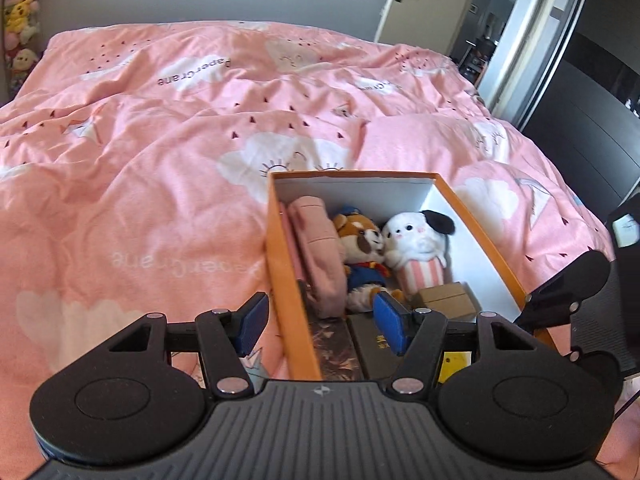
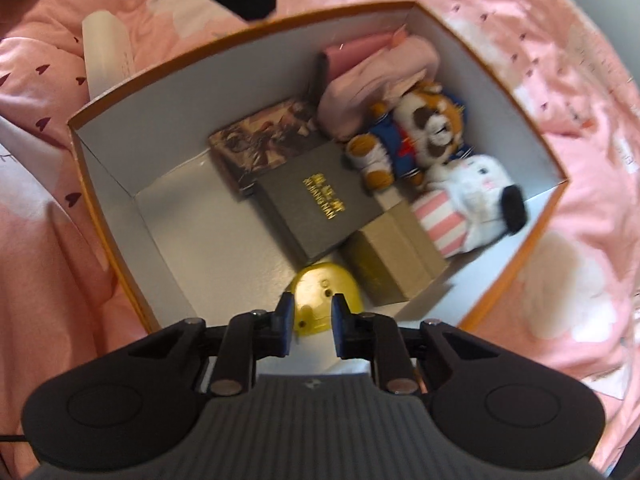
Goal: Organize objects
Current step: 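Lower the yellow tape measure into the orange box and open the left tool, then move both open tools toward the white glasses case and orange ball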
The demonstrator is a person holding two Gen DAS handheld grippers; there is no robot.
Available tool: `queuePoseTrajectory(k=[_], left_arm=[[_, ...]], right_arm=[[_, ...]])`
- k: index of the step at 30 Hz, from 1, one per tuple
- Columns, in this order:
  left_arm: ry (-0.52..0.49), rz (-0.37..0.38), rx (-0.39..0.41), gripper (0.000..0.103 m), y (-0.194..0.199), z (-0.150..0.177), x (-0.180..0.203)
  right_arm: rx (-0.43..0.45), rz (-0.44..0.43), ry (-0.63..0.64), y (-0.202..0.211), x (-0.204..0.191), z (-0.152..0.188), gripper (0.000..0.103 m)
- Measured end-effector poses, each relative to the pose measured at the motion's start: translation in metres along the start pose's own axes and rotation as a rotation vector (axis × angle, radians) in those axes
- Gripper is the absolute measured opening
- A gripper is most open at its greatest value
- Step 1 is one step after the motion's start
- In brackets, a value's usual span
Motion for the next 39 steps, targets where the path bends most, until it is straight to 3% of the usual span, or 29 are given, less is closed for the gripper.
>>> queuePoseTrajectory(k=[5, 8, 13, 17, 23, 27, 32, 39], left_arm=[[0.034, -0.022, -0.003, 0.071, 0.002, 0.006, -0.017], [0.040, -0.036, -0.019, 0.071, 0.000, 0.011, -0.024], [0.042, -0.038, -0.049, 0.071, -0.002, 0.019, -0.032], [0.047, -0.048, -0.074, 0.071, -0.003, 0.021, -0.039], [0.025, -0.048, -0.090, 0.071, 0.005, 0.023, -0.043], [-0.032, -0.029, -0.112, 0.069, 0.016, 0.024, -0.044], [-0.141, -0.001, -0.201, 0.063, 0.025, 0.029, -0.049], [-0.407, 0.081, -0.384, 0.060, 0.026, 0.034, -0.051]], right_arm=[[-0.140, -0.152, -0.172, -0.023, 0.008, -0.009, 0.019], [-0.210, -0.198, -0.252, -0.035, 0.009, -0.009, 0.018], [-0.237, -0.177, -0.272, -0.050, 0.008, -0.006, 0.015], [-0.230, -0.129, -0.272, -0.053, 0.010, -0.004, 0.006], [-0.216, -0.118, -0.266, -0.050, 0.005, 0.000, 0.008], [-0.159, -0.118, -0.265, -0.031, 0.000, 0.001, 0.012], [0.006, -0.137, -0.220, 0.011, -0.018, -0.012, 0.013], [0.227, -0.187, -0.042, 0.060, -0.052, -0.058, 0.012]])
Point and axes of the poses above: each gripper's, at about its wrist camera, not at the fingertips, and y roughly against the way its jaws point, x to its right, z to its underside, the point moved 5 cm from there along -y, roughly the way its jaws point, and after that the axes turned 8 degrees about -y, right-handed, at the moved point
